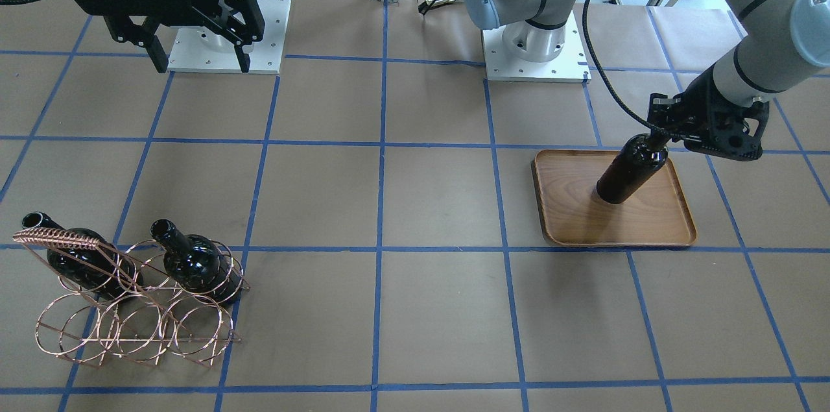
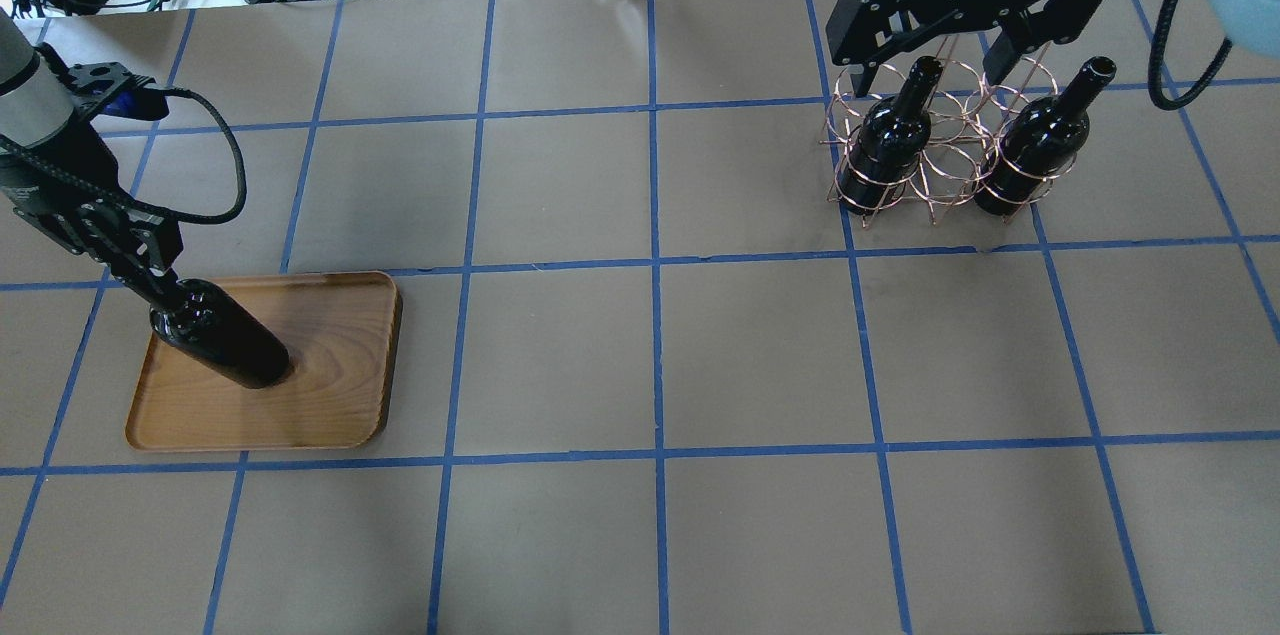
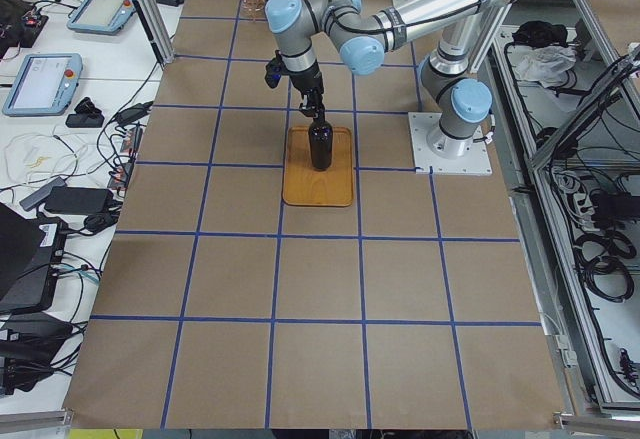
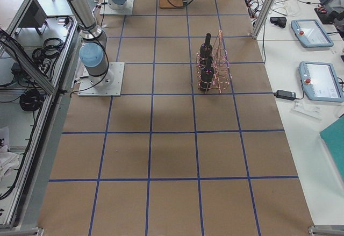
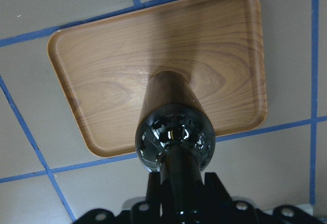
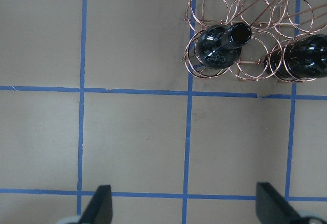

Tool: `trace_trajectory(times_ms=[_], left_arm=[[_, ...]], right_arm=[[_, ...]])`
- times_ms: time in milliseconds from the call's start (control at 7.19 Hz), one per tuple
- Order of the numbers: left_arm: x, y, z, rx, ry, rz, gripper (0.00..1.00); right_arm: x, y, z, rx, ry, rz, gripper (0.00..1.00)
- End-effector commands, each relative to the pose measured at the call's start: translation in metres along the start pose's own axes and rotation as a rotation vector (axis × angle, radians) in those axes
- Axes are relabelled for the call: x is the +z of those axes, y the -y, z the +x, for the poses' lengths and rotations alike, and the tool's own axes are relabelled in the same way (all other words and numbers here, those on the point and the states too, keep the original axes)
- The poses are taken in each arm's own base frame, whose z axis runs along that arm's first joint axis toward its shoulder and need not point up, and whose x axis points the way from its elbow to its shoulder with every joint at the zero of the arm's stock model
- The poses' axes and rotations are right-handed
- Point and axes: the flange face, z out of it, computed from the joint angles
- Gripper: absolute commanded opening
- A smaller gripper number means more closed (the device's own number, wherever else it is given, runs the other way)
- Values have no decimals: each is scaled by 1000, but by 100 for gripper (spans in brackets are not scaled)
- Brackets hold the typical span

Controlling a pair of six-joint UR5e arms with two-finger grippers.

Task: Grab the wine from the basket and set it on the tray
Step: 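Lay the bottle down on the tray and open the left gripper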

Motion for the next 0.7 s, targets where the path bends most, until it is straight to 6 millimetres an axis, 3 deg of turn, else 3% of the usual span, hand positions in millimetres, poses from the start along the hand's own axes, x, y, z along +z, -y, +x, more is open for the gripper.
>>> trace_trajectory(times_ms=[0,139,278,417,557], left_arm=[[1,0,-4,24,-4,2,21],[2,0,-4,26,-4,-1,42],[-1,0,-5,28,-2,5,71],[-7,-2,-4,31,5,15,75],[-20,-9,2,13,16,41,92]], right_arm=[[0,0,1,4,-6,0,100],[1,0,0,0,-5,-3,100],[0,0,1,2,-5,-1,100],[-1,-1,1,-1,-9,0,100],[0,0,1,0,-9,-1,100]])
